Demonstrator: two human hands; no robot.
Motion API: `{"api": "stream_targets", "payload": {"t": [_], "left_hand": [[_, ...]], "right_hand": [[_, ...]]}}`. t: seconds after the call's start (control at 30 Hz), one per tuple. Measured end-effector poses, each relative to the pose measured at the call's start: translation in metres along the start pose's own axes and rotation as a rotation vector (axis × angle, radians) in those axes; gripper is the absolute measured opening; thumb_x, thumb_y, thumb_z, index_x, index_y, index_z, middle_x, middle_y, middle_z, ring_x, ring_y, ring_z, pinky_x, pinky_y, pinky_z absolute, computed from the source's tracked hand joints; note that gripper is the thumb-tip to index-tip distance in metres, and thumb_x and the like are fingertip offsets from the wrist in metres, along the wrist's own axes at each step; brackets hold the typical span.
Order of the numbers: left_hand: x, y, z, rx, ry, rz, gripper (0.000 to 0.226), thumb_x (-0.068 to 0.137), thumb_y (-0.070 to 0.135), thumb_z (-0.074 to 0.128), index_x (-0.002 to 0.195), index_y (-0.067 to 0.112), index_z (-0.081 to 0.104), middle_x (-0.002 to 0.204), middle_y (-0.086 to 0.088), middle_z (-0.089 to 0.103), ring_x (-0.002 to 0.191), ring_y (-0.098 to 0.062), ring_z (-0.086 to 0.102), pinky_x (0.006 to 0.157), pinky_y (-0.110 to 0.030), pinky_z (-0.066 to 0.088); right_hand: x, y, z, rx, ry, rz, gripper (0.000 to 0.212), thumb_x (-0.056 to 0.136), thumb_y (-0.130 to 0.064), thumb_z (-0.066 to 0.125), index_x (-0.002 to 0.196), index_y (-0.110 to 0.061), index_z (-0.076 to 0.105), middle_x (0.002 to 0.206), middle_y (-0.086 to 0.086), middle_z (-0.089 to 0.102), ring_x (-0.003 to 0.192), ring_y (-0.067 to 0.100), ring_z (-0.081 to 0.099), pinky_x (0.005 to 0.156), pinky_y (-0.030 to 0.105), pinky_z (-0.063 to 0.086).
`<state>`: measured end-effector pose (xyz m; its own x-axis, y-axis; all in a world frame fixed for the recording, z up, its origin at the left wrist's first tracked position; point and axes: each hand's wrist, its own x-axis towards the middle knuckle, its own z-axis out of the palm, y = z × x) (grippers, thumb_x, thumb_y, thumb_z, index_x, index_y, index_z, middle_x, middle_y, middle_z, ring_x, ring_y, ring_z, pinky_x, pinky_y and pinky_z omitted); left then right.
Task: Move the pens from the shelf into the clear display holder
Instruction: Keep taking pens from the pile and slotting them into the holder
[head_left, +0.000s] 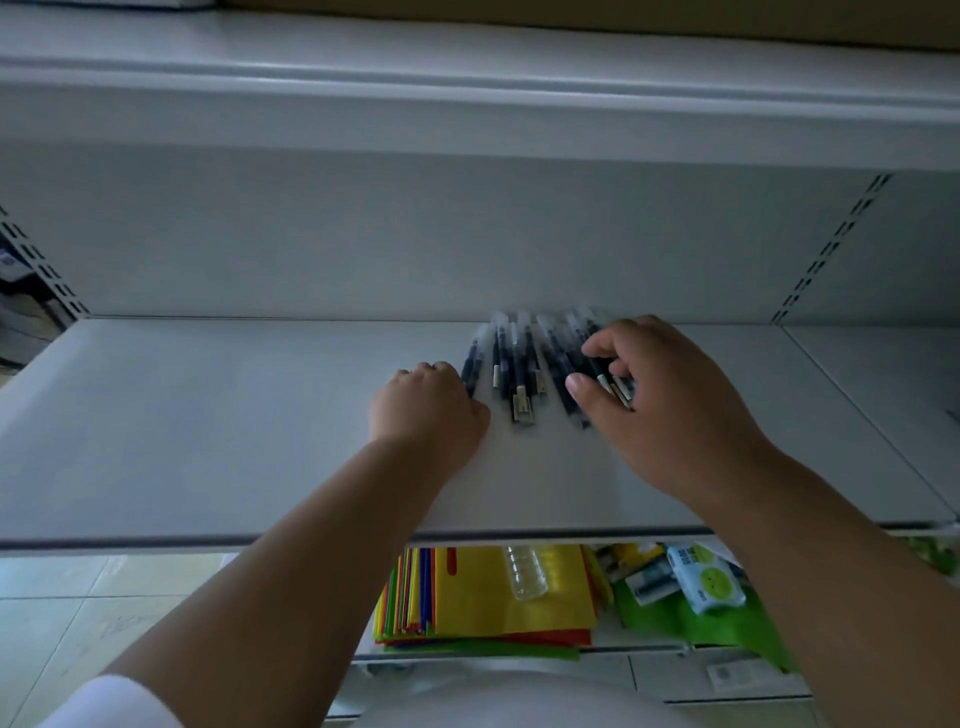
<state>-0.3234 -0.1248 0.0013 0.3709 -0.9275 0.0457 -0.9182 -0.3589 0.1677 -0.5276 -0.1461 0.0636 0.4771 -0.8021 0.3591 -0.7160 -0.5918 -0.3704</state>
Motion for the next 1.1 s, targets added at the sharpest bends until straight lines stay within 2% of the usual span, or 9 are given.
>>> {"api": "stream_targets", "payload": {"t": [0.07,0.2,0.3,0.47,0.57,0.63,0.73,0.93,1.1], "left_hand": [[0.003,0.0,-0.002,0.046,-0.013,0.017,0.033,0.092,0.036,0.045,0.105,0.011,0.061,0.093,-0.01,0.057,0.089,-0.028,0.053,0.069,-0.03,0.037],[0.001,-0.003,-0.005,0.063,-0.009,0.078,0.029,0.095,0.033,0.042,0.102,0.013,0.063,0.099,-0.011,0.063,0.094,-0.029,0.056,0.068,-0.029,0.035],[-0.004,-0.01,-0.006,-0.014,0.026,0.092,0.024,0.097,0.032,0.04,0.093,0.015,0.057,0.09,-0.009,0.058,0.082,-0.027,0.051,0.066,-0.031,0.034],[-0.025,-0.018,-0.002,-0.342,0.159,0.071,0.024,0.1,0.034,0.04,0.085,0.016,0.046,0.073,0.003,0.046,0.064,-0.019,0.045,0.051,-0.031,0.027],[-0.036,-0.018,0.002,-0.649,0.225,0.08,0.022,0.097,0.03,0.049,0.079,0.017,0.048,0.065,-0.003,0.052,0.056,-0.023,0.048,0.047,-0.034,0.034],[-0.043,-0.016,-0.001,-0.94,0.196,0.073,0.021,0.088,0.04,0.048,0.074,0.025,0.046,0.061,-0.002,0.054,0.052,-0.029,0.047,0.048,-0.042,0.04],[-0.056,-0.012,-0.007,-1.301,0.112,0.093,0.021,0.08,0.047,0.045,0.07,0.029,0.044,0.06,0.007,0.045,0.05,-0.019,0.036,0.048,-0.034,0.03],[-0.077,-0.007,-0.016,-1.443,0.158,0.078,0.018,0.103,0.014,0.042,0.086,0.011,0.047,0.068,0.0,0.05,0.051,-0.015,0.037,0.045,-0.02,0.035],[-0.079,-0.012,-0.014,-1.441,0.134,-0.041,0.021,0.105,0.009,0.036,0.088,0.013,0.049,0.065,0.002,0.054,0.05,-0.013,0.039,0.045,-0.02,0.035]], "right_hand": [[0.0,-0.001,0.001,-0.003,-0.001,-0.002,0.027,0.091,-0.04,0.059,0.111,-0.022,0.059,0.103,-0.012,0.051,0.097,0.01,0.053,0.075,0.025,0.037],[-0.001,-0.001,0.002,-0.001,-0.001,0.004,0.027,0.092,-0.042,0.057,0.112,-0.024,0.058,0.104,-0.014,0.051,0.095,0.008,0.052,0.073,0.024,0.037],[-0.002,0.002,0.003,0.005,-0.001,0.007,0.027,0.091,-0.042,0.057,0.111,-0.024,0.058,0.104,-0.013,0.053,0.093,0.008,0.053,0.071,0.025,0.038],[0.0,0.012,0.008,0.038,-0.004,0.065,0.026,0.091,-0.04,0.06,0.11,-0.023,0.059,0.102,-0.009,0.054,0.09,0.01,0.053,0.07,0.026,0.039],[0.005,0.018,0.016,0.027,-0.025,0.092,0.024,0.09,-0.039,0.063,0.107,-0.021,0.059,0.1,-0.007,0.054,0.087,0.012,0.053,0.07,0.026,0.04],[0.008,0.023,0.023,-0.002,-0.061,0.122,0.023,0.091,-0.038,0.063,0.104,-0.021,0.058,0.098,-0.006,0.053,0.084,0.013,0.052,0.07,0.027,0.039],[0.011,0.029,0.037,-0.059,-0.131,0.189,0.02,0.091,-0.037,0.062,0.098,-0.02,0.055,0.095,-0.004,0.053,0.083,0.017,0.052,0.07,0.029,0.042],[0.017,0.028,0.054,-0.137,-0.189,0.249,0.025,0.091,-0.032,0.065,0.087,-0.017,0.046,0.084,-0.002,0.047,0.074,0.019,0.046,0.067,0.026,0.033],[0.025,0.021,0.061,-0.14,-0.221,0.32,0.022,0.092,-0.03,0.063,0.106,-0.015,0.055,0.094,0.001,0.062,0.086,0.021,0.059,0.069,0.027,0.04]]}}
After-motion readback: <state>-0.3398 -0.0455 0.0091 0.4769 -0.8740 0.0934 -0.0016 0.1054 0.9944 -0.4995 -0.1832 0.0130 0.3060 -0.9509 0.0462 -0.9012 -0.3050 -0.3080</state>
